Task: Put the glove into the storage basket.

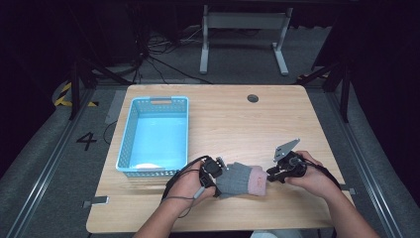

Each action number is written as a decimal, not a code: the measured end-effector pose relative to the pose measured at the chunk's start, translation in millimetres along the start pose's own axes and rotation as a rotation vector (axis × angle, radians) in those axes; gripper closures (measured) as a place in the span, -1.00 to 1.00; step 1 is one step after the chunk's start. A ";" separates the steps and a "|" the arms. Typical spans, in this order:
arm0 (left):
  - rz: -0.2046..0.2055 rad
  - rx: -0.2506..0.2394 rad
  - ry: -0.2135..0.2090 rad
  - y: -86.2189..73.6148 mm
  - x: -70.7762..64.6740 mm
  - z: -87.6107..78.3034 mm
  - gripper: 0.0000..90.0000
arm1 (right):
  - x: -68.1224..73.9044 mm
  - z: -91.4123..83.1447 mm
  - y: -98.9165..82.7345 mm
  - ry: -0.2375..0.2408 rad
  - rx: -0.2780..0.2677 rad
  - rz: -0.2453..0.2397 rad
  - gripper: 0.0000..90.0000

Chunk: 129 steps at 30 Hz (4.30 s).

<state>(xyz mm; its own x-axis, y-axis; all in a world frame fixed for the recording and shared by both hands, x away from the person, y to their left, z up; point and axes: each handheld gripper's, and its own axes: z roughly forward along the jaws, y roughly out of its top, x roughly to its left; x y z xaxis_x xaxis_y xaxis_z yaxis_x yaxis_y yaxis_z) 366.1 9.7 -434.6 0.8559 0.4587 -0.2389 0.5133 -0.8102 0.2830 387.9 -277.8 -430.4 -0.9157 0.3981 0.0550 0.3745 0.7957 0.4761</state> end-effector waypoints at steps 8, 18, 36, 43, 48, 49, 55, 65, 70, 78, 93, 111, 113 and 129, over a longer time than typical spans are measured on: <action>0.008 0.004 0.057 2.1 -6.8 -3.4 0.91 | 4.9 -5.4 5.8 0.008 -0.014 -0.056 0.94; 0.031 -0.029 0.070 -2.6 -21.3 -24.0 0.92 | 8.0 -23.8 15.2 -0.023 -0.069 -0.073 0.96; 0.054 0.006 0.049 -0.9 -32.5 -16.4 0.92 | -4.9 -12.8 29.3 -0.040 -0.048 -0.058 0.96; 0.041 0.017 0.037 0.3 -26.4 -8.0 0.91 | -6.9 -5.6 28.0 -0.047 -0.019 -0.050 0.96; 0.015 0.013 0.021 -2.2 -21.6 -10.6 0.48 | -10.1 -3.2 23.5 -0.066 -0.013 -0.030 0.84; 0.011 0.019 0.020 -2.8 -21.5 -11.8 0.39 | -10.7 -5.1 22.0 -0.068 -0.017 -0.020 0.75; -0.008 -0.031 0.050 -2.4 -18.1 -28.7 0.23 | -12.9 -16.5 13.4 -0.079 -0.046 0.013 0.59; 0.053 -0.128 0.091 24.6 -15.8 -39.2 -0.06 | -10.8 -33.7 -0.7 -0.082 -0.077 0.161 0.32; 0.097 -0.141 0.095 39.6 -15.9 -32.8 -0.21 | -11.4 -42.0 -5.9 -0.089 -0.090 0.182 0.29; 0.090 -0.107 0.116 57.0 -10.3 -10.6 -0.39 | -12.5 -41.4 -9.2 -0.074 -0.088 0.192 0.28; 0.057 0.017 0.133 61.8 -1.9 19.0 -0.66 | -11.2 -38.6 -9.0 -0.041 -0.104 0.181 0.21; 0.089 0.035 0.036 63.2 -10.7 13.7 0.53 | -12.7 -38.3 -11.9 -0.034 -0.123 0.188 0.19; 0.088 0.038 0.036 63.2 -11.1 12.2 0.55 | -13.0 -38.4 -12.2 -0.033 -0.124 0.190 0.19; 0.105 -0.045 0.066 57.3 -17.4 -43.6 0.57 | -16.9 -43.0 -16.0 -0.044 -0.141 0.207 0.19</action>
<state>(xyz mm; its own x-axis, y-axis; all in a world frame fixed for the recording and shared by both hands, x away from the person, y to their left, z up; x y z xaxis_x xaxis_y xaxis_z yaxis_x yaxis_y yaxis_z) 383.4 -28.8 -373.8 0.9066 0.3967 -0.1441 0.4218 -0.8386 0.3447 391.0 -316.8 -401.2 -0.8132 0.5679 0.1275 0.5267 0.6248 0.5763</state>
